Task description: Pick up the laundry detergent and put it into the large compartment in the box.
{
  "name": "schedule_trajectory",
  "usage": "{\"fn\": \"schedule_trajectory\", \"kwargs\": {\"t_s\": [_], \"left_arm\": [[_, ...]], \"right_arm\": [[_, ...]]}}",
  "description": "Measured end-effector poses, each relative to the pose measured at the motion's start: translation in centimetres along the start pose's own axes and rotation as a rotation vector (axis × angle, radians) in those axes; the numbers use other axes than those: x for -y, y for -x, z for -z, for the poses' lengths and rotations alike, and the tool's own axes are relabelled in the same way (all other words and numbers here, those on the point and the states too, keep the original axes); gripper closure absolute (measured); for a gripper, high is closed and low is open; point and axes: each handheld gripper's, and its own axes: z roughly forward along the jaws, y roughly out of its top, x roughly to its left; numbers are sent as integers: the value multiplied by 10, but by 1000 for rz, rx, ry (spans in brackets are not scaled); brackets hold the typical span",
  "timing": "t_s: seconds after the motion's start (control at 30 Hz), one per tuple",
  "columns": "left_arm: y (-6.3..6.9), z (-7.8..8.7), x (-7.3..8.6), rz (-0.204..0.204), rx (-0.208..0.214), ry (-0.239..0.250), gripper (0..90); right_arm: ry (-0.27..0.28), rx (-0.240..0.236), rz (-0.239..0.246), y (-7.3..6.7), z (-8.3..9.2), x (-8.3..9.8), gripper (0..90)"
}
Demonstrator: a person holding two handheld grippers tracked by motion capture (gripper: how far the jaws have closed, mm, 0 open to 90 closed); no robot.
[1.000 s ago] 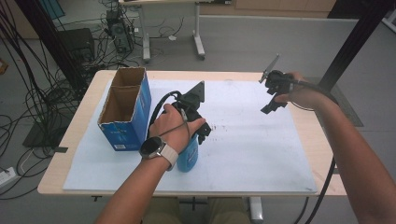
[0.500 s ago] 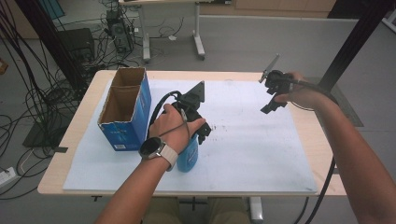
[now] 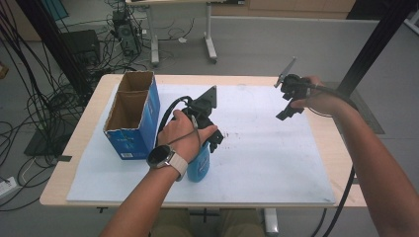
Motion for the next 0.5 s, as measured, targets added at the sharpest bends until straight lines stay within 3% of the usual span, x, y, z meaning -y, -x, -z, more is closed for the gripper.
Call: {"fn": "schedule_trajectory", "kwargs": {"t_s": [0.5], "left_arm": [[1,0,0,-3,-4,4,86]], "right_arm": [[-3,2,-1,0,0,0,98]]}}
